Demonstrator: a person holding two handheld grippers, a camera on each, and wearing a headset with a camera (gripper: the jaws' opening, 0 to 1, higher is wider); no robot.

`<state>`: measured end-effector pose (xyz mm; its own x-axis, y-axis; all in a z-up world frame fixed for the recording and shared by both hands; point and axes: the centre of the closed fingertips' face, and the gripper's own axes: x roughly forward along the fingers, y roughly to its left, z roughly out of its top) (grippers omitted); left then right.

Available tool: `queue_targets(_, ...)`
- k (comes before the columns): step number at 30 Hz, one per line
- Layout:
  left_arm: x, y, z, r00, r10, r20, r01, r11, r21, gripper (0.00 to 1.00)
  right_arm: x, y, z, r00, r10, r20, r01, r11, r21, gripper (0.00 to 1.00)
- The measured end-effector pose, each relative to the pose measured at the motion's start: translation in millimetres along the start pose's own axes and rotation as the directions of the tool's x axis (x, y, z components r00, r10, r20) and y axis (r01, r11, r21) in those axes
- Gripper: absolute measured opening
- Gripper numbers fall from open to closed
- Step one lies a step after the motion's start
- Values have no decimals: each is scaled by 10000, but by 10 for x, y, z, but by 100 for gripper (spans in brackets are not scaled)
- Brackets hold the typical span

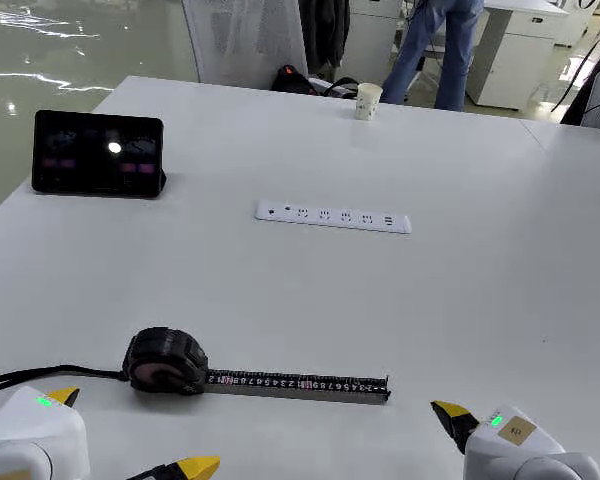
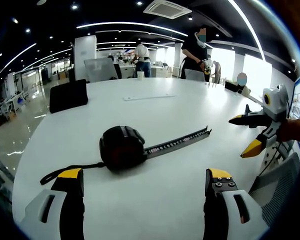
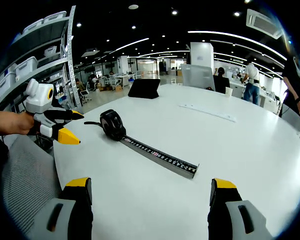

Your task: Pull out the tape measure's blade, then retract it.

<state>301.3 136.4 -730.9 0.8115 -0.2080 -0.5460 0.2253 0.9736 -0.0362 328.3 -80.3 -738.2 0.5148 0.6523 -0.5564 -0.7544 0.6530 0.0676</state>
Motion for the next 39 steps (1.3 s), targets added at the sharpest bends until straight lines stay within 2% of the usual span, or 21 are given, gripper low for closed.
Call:
queue_targets(7,4,-9,28,9999,97,104,-97,9999,73,99,-2,-5,45,9997,-5,226,2,9999,154,99)
queue_targets(15,28,-10,42,9998,200,78,-199,9997,-104,99,20,14,8,9999,105,51,-105,9999,-16,99)
queue_targets(22,68,22,81,9986,510,136,-507,9984,-241,99,39,2,-2,9998,199,-22,-199,9998,-69,99)
queue_targets(29,106,74,95,9969,786,90,-783,9963,-354,99,81,-50,48,9992,383,77,-382,9991,-192,99)
queue_targets(39,199,115,98,9940,1088,-53,-1089,9921,-617,99,150,-83,29,9952,943,-244,-955,9940,-525,95)
